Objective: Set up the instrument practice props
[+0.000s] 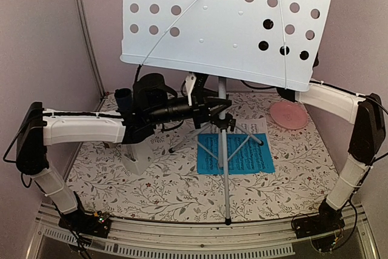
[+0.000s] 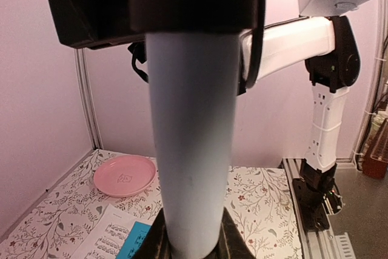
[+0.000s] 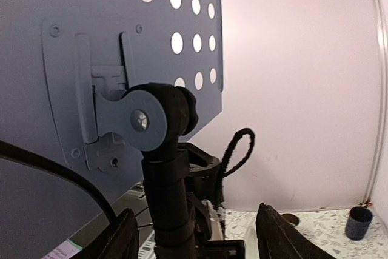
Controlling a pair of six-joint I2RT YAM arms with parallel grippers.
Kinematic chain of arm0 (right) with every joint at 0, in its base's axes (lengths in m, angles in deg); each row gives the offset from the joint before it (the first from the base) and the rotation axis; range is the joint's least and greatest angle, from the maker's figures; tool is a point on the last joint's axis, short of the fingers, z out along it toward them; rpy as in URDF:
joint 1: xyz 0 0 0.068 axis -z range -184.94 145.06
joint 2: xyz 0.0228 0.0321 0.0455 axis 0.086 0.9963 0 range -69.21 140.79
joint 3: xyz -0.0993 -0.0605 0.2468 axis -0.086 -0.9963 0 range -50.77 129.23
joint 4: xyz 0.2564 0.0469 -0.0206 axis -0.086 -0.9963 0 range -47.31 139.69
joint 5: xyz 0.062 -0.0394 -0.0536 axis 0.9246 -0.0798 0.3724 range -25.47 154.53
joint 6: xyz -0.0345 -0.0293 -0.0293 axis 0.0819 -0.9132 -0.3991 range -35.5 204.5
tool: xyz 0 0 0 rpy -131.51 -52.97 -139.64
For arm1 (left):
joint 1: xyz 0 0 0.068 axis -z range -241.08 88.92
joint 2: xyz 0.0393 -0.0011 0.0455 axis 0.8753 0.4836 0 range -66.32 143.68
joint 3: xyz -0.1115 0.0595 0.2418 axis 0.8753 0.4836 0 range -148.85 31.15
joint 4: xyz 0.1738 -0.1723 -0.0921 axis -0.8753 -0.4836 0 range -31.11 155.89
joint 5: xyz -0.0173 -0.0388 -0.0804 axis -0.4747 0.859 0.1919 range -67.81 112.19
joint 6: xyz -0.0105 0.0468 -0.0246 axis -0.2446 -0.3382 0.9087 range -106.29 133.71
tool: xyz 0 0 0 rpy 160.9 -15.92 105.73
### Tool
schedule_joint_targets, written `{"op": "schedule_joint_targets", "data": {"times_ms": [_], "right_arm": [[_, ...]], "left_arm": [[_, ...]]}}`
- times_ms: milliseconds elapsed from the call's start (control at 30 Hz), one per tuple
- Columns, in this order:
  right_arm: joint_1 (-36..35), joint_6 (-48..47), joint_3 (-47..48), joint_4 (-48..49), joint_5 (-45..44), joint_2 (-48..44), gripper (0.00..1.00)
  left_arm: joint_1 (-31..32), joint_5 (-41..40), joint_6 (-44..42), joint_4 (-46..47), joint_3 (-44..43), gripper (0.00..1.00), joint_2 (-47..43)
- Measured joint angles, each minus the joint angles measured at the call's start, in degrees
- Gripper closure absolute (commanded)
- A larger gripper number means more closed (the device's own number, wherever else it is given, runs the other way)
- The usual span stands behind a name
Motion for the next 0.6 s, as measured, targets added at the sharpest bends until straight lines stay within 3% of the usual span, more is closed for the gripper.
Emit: {"op": "schedule_joint_targets", "data": {"times_ms": [400,600], "right_arm": [[9.4,0.2,-16.5,-3.8,-10.5,-7.1,0.27],[15.8,-3.7,-26.1,-14.3,-18.4,-9.3,0.41]], "left_arm": [[-0.9,0.9,-0.8,-2.1,-0.4,1.00,-0.6],[-1.8,1.6,-0.9,-3.1,-0.8,1.00,-0.7]]}}
